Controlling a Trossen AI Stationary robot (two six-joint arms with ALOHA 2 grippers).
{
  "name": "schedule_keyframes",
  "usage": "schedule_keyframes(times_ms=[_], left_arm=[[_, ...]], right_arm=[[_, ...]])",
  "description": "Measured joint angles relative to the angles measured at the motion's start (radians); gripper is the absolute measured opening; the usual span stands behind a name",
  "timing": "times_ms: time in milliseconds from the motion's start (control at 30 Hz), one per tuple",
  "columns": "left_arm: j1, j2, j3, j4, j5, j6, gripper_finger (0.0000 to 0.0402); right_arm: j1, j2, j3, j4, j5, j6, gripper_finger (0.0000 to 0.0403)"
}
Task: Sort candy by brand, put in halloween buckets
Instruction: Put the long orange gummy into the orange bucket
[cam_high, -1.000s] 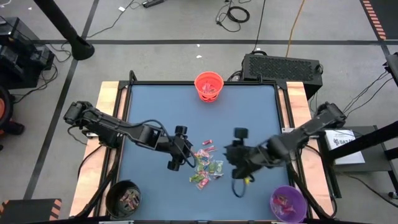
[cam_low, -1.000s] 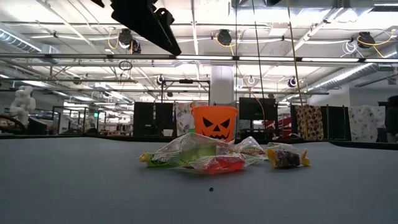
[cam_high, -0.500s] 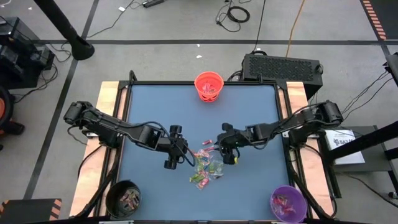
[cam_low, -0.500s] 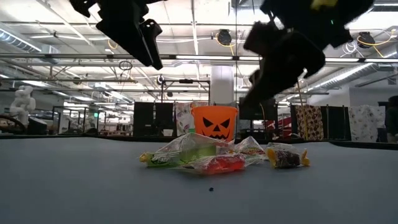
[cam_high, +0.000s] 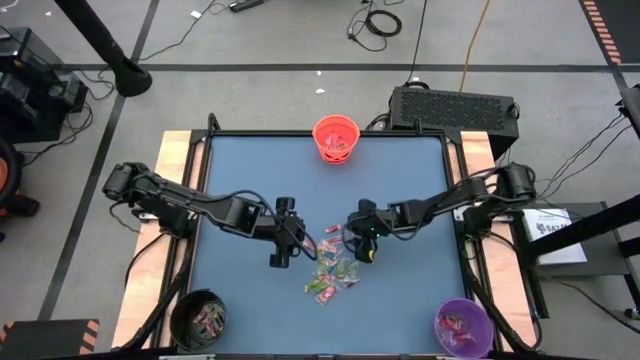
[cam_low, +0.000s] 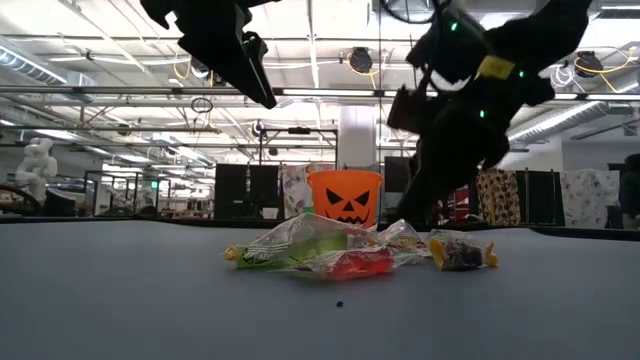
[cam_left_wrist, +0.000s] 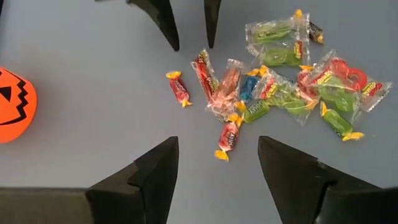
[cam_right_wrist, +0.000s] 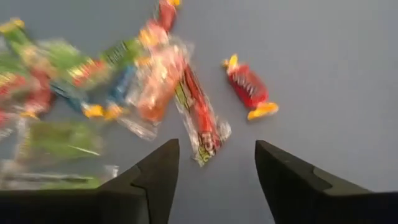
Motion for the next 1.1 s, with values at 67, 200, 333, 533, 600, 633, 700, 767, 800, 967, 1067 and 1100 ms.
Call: schedule_keyframes(times_ms=[67, 200, 333, 533, 600, 633, 700, 767, 800, 967, 1067, 1100], left_arm=[[-0.001, 0.0, 0.0, 0.0, 0.0, 0.0, 0.0228], [-0.001, 0.0, 0.0, -0.001, 0.0, 0.005, 0.0228], [-0.001, 0.0, 0.0, -0.003, 0.0, 0.008, 0.0228], [-0.001, 0.0, 0.0, -0.004, 0.0, 0.008, 0.0228], [-0.001, 0.0, 0.0, -0.004, 0.0, 0.009, 0.0228], [-0.001, 0.0, 0.0, -0.005, 0.0, 0.009, 0.0228], [-0.001, 0.0, 0.0, -0.005, 0.0, 0.009, 0.0228], [-0.001, 0.0, 0.0, -0.005, 0.0, 0.01, 0.0228], [-0.001, 0.0, 0.0, -0.005, 0.0, 0.01, 0.0228], [-0.001, 0.0, 0.0, -0.006, 0.0, 0.01, 0.0228], [-0.001, 0.0, 0.0, -0.007, 0.0, 0.01, 0.0228], [-0.001, 0.0, 0.0, -0.007, 0.0, 0.01, 0.0228]], right_arm=[[-0.001, 0.038, 0.0, 0.014, -0.001, 0.0, 0.021], [-0.001, 0.083, 0.005, 0.034, 0.003, -0.003, 0.0204], [-0.002, 0.096, 0.007, 0.042, 0.004, -0.009, 0.016], [-0.002, 0.068, 0.004, 0.021, -0.008, -0.048, 0.0045], [-0.002, 0.049, 0.002, 0.01, -0.009, -0.071, 0.0014], [-0.002, 0.036, 0.001, 0.009, -0.009, -0.081, 0.0008], [-0.001, 0.002, 0.001, 0.016, -0.007, -0.094, 0.0007], [0.003, -0.037, 0.002, 0.013, -0.005, -0.109, 0.0004], [0.006, -0.06, 0.002, 0.005, -0.004, -0.117, 0.0002], [0.024, -0.224, 0.004, -0.058, 0.074, -0.15, 0.0001], [0.039, -0.332, 0.032, -0.163, 0.169, -0.184, 0.0001], [0.047, -0.365, 0.047, -0.196, 0.214, -0.205, 0.0001]])
